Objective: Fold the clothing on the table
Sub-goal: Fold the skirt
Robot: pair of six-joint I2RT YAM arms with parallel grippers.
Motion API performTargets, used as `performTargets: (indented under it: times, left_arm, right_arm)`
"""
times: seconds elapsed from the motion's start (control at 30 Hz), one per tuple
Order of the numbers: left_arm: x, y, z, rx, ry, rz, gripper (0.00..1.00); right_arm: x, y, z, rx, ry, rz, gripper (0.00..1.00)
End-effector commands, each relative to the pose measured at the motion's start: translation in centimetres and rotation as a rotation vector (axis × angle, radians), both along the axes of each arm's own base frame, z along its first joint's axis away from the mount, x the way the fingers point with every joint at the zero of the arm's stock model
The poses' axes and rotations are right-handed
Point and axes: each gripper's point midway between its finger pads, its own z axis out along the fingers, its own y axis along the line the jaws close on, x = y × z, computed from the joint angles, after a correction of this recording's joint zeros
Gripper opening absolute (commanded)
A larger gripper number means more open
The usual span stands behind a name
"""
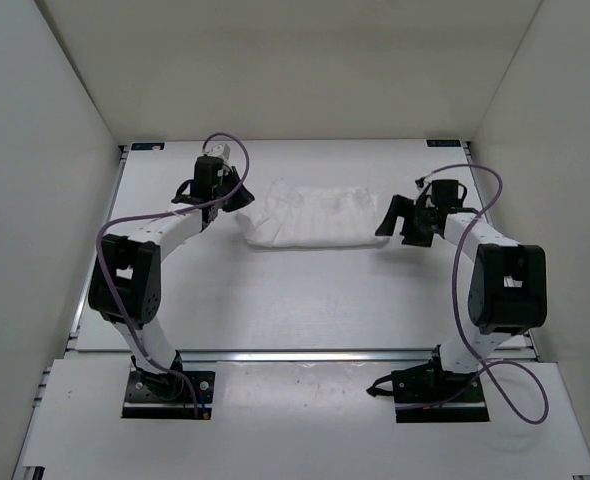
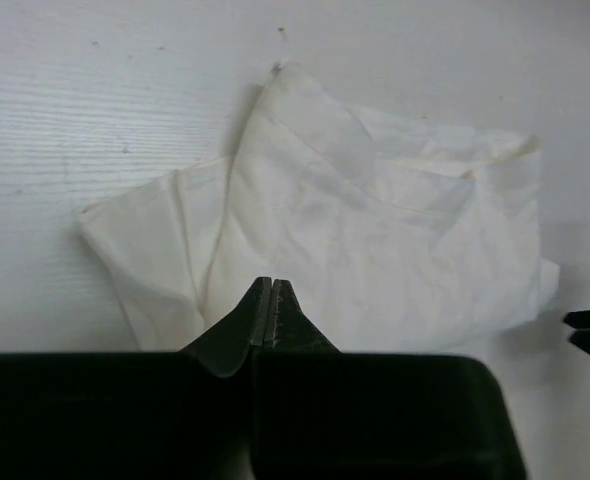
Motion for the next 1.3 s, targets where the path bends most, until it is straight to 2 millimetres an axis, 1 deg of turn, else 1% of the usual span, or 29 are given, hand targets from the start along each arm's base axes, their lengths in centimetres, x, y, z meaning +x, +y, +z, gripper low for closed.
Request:
performTargets:
  times: [0.0, 0.03, 0.07, 0.1, 0.13, 0.17, 0.23, 0.33, 0.4, 0.43, 0.47, 0.5, 0.57, 0.6, 0.63, 0.67, 0.73, 0.8, 0.87, 0.9, 0.93, 0.97, 1.0, 1.03, 1.07, 1.13, 1.17, 1.23, 1.27]
  left_arm:
    - [-1.7, -2.9, 1.3, -0.052, -0.045, -0.144, 0.00]
    - [-2.2, -4.0, 1.1, -0.063, -0.049, -0.176, 0.00]
    - [-2.4, -4.8, 0.8, -0.082, -0.048, -0.195, 0.00]
    - [-2.5, -5.5, 1.0, -0.094, -0.058, -0.212, 0.00]
    - [-2.9, -6.1, 0.3, -0.100, -0.038, -0.223, 0.00]
    - [-3.2, -6.7, 0.0, -0.103, -0.032, -0.234, 0.00]
    - [-3.3, -7.0, -1.5, -0.107, 0.007, -0.224, 0.00]
    - [-3.2, -7.0, -3.0, -0.104, 0.049, -0.201, 0.00]
    - [-3.1, -6.4, -4.5, -0.096, 0.090, -0.174, 0.00]
    - [-3.1, -6.0, -5.6, -0.088, 0.114, -0.154, 0.00]
    - [-2.9, -5.5, -6.1, -0.082, 0.126, -0.130, 0.00]
    - [-2.7, -5.1, -6.7, -0.078, 0.135, -0.110, 0.00]
    - [-2.8, -5.2, -7.7, -0.065, 0.155, -0.103, 0.00]
    - [-2.7, -5.0, -8.1, -0.047, 0.164, -0.089, 0.00]
    - [-3.0, -4.5, -9.0, -0.021, 0.193, -0.076, 0.00]
    - [-2.5, -4.7, -9.0, -0.010, 0.182, -0.072, 0.00]
    - [-3.4, -3.9, -10.5, 0.036, 0.249, -0.050, 0.00]
    - [-3.3, -3.3, -11.5, 0.056, 0.269, -0.026, 0.00]
    - [-3.8, -3.1, -12.1, 0.083, 0.292, -0.020, 0.00]
    - [-4.2, -2.8, -12.8, 0.106, 0.315, -0.016, 0.00]
    - [-3.7, -2.7, -12.5, 0.115, 0.304, -0.006, 0.00]
    - [-3.7, -2.9, -12.7, 0.129, 0.319, -0.015, 0.00]
    - [-4.0, -2.9, -13.4, 0.140, 0.342, -0.030, 0.00]
    - [-4.3, -3.6, -13.4, 0.126, 0.369, -0.052, 0.00]
    - [-4.6, -3.9, -14.1, 0.128, 0.396, -0.065, 0.00]
    - [-5.3, -5.2, -14.4, 0.116, 0.419, -0.108, 0.00]
    - [-5.5, -5.6, -14.5, 0.118, 0.422, -0.113, 0.00]
    - [-6.0, -6.9, -14.3, 0.121, 0.405, -0.143, 0.00]
    - [-6.8, -8.0, -14.3, 0.120, 0.405, -0.175, 0.00]
  right_arm:
    - [0.0, -0.5, -1.1, 0.029, -0.008, 0.004, 0.87]
    - [0.4, -0.2, -1.0, 0.032, -0.018, 0.019, 0.88]
    - [0.1, -0.2, -2.1, 0.015, 0.011, 0.022, 0.88]
    - [0.9, -0.2, -2.1, 0.008, 0.004, 0.027, 0.88]
    - [1.4, 0.1, -2.0, 0.007, 0.002, 0.038, 0.89]
    - [1.6, 0.4, -2.6, 0.011, 0.017, 0.046, 0.89]
    - [2.6, 1.0, -2.7, 0.036, 0.019, 0.051, 0.89]
    - [3.5, 1.1, -3.4, 0.023, 0.018, 0.052, 0.89]
    - [4.2, 1.0, -3.4, 0.006, 0.012, 0.046, 0.89]
    - [4.1, 0.9, -4.1, 0.008, 0.036, 0.045, 0.89]
    - [4.6, 1.0, -3.7, 0.007, 0.020, 0.053, 0.89]
    - [4.3, 0.9, -4.8, 0.005, 0.055, 0.056, 0.89]
    - [5.0, 0.6, -4.7, -0.022, 0.050, 0.057, 0.87]
    - [4.9, 0.8, -5.1, -0.021, 0.065, 0.064, 0.85]
    - [4.9, 0.8, -5.4, -0.027, 0.070, 0.068, 0.80]
    - [5.1, 0.6, -5.7, -0.026, 0.070, 0.064, 0.73]
    - [5.3, 0.8, -5.6, -0.015, 0.067, 0.065, 0.66]
    - [5.2, 0.9, -5.9, -0.010, 0.077, 0.065, 0.56]
    - [5.3, 1.0, -6.4, 0.004, 0.090, 0.069, 0.39]
    - [5.4, 1.3, -6.1, 0.020, 0.091, 0.080, 0.24]
    - [5.2, 1.4, -6.3, 0.029, 0.101, 0.079, 0.09]
    - [5.3, 1.9, -6.1, 0.044, 0.104, 0.083, 0.01]
    - [5.5, 1.8, -5.8, 0.053, 0.105, 0.071, 0.00]
    - [5.6, 1.9, -5.5, 0.060, 0.100, 0.081, 0.00]
    - [5.8, 2.2, -5.1, 0.061, 0.091, 0.087, 0.00]
    - [6.7, 2.0, -2.9, 0.061, 0.039, 0.077, 0.00]
    - [7.0, 3.0, -1.5, 0.058, 0.005, 0.095, 0.00]
    - [7.7, 3.7, 1.0, 0.067, -0.052, 0.102, 0.01]
    - [8.1, 4.0, 2.3, 0.065, -0.089, 0.108, 0.00]
